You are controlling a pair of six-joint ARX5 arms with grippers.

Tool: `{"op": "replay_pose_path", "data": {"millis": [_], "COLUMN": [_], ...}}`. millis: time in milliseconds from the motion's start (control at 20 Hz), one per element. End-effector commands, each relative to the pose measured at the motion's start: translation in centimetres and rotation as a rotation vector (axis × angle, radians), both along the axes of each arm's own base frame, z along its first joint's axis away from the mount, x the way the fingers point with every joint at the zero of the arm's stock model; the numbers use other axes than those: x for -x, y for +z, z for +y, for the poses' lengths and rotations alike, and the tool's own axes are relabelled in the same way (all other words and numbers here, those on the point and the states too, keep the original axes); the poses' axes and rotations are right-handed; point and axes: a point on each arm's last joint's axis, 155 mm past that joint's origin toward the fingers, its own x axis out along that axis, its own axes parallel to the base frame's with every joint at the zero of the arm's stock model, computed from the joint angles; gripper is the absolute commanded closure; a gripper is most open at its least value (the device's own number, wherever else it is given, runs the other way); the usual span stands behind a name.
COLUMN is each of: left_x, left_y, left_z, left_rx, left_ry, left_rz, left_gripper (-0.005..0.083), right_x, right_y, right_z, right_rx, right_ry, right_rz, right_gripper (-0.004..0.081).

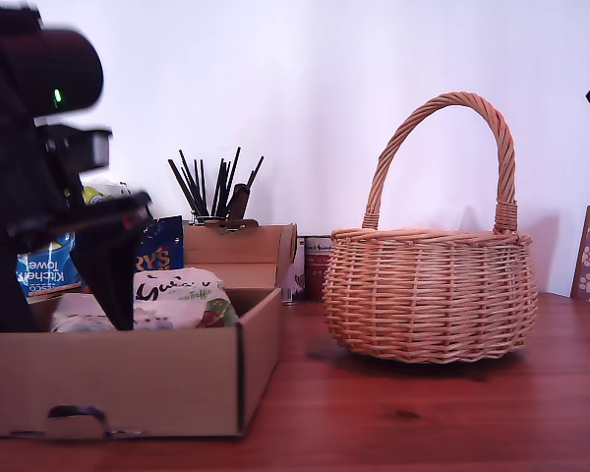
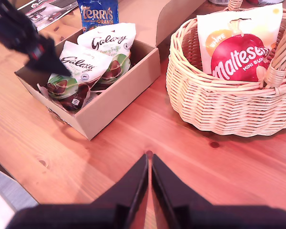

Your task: Move the bags of Easter eggs from the cardboard box on the left into the woven basket on the right side.

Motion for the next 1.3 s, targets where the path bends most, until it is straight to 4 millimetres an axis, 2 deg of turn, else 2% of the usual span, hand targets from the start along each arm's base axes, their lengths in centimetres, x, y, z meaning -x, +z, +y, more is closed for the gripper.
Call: {"op": "replay_pose_path", "data": {"millis": [0, 200, 250, 300, 350, 450, 500, 600, 800, 950, 1150, 1250], "left_x": [0.3, -0.2, -0.1, -0.1, -0.1, -0.1, -0.3, -0.7, -1.3, -1.1, -2.1, -2.9], "left_y": [-1.0, -2.0, -2.1, -2.1, -2.1, -1.9, -1.8, -1.5, -0.4, 1.4, 6.3, 9.2], "left_z": [0.2, -0.1, -0.1, -0.1, -0.2, -0.7, -0.9, -1.5, -2.4, -2.7, -3.3, -4.6], "left_rx": [-0.018, -0.02, -0.021, -0.02, -0.013, 0.008, 0.022, 0.045, 0.082, 0.088, 0.113, 0.177], "left_ry": [0.009, 0.009, 0.009, 0.008, 0.006, -0.002, -0.007, -0.014, -0.028, -0.045, -0.075, -0.098], "left_rz": [0.034, 0.041, 0.045, 0.045, 0.046, 0.045, 0.039, 0.021, 0.01, 0.042, -0.035, -0.113], "left_gripper": [0.0011, 0.0016, 0.0045, 0.011, 0.0233, 0.0559, 0.0674, 0.0774, 0.0795, 0.0795, 0.0795, 0.0795], "right_x": [0.0, 0.0, 0.0, -0.1, -0.1, -0.2, -0.2, -0.2, -0.2, -0.1, -0.1, -0.2], "right_y": [0.6, 0.7, 0.7, 0.8, 0.8, 1.0, 0.9, 0.9, 0.9, 0.9, 0.9, 0.9], "right_z": [0.2, 0.2, 0.2, 0.2, 0.2, 0.3, 0.3, 0.3, 0.3, 0.3, 0.3, 0.3], "right_rx": [-0.008, -0.009, -0.009, -0.011, -0.012, -0.015, -0.014, -0.014, -0.014, -0.014, -0.014, -0.014], "right_ry": [0.009, 0.009, 0.009, 0.009, 0.009, 0.009, 0.009, 0.009, 0.009, 0.009, 0.009, 0.009], "right_rz": [-0.015, -0.017, -0.019, -0.022, -0.024, -0.029, -0.029, -0.028, -0.029, -0.028, -0.028, -0.029], "right_gripper": [0.0782, 0.0782, 0.0782, 0.0782, 0.0782, 0.0782, 0.0782, 0.0782, 0.0782, 0.0782, 0.0782, 0.0782]}}
